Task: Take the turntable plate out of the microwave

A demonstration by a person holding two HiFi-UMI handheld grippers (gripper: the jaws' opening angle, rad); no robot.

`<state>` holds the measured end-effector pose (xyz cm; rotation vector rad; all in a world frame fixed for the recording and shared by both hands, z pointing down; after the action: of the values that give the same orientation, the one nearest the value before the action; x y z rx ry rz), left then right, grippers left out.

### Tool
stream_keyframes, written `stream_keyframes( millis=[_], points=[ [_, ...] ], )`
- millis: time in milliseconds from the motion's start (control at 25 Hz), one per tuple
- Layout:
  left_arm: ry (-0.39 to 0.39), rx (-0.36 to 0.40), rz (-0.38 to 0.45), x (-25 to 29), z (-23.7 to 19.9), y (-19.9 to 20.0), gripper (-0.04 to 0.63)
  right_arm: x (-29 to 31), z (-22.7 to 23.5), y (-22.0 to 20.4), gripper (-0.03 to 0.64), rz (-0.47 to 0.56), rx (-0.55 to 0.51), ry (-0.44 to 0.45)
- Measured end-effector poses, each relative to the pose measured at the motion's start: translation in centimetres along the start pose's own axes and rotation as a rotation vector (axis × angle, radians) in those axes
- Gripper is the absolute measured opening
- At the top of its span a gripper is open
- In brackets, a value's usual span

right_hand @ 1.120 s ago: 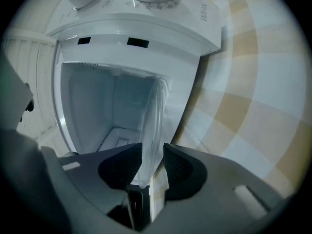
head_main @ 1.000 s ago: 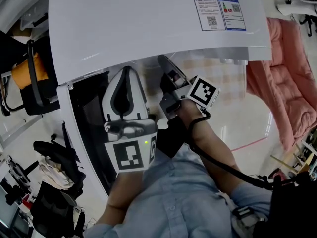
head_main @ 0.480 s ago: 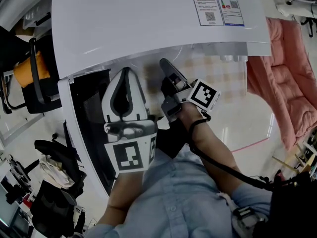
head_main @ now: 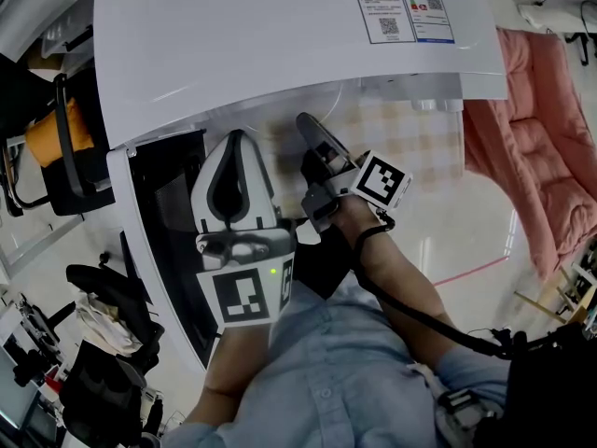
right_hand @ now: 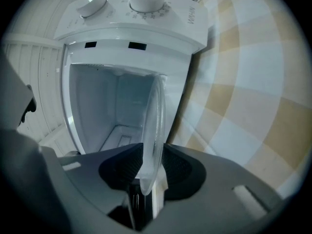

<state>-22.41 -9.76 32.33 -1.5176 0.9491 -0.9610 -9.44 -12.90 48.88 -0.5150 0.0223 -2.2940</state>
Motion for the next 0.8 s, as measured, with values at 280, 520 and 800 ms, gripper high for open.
stream_keyframes(
  millis=[280,520,800],
  points=[
    [0.011,0.005,0.006,0.6,-0.8,-0.1,0.008,1.7,0.0,1.0,0.141,0.016,-0.001,0.028],
    [0.029,0.008,0.014,1.1,-1.6,-0.3,0.008,2.7,0.1,1.4,0.138,0.010,0.027,0.046],
    [0.025,0.006,0.008,1.1,-1.3,-0.3,0.008,2.5,-0.5,1.4,0.046,0.009,-0.008,0.086]
  ],
)
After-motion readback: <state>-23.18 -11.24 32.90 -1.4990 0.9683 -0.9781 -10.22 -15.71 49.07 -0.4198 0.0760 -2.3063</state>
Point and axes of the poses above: the fingertips, and each gripper's own axes: x forward along the fingers, z to its right, y out of its top, the point moved 5 cm from there along -x, backward along the fingers, and after that the axes turned 12 degrees about -y, right-handed, at the moved point
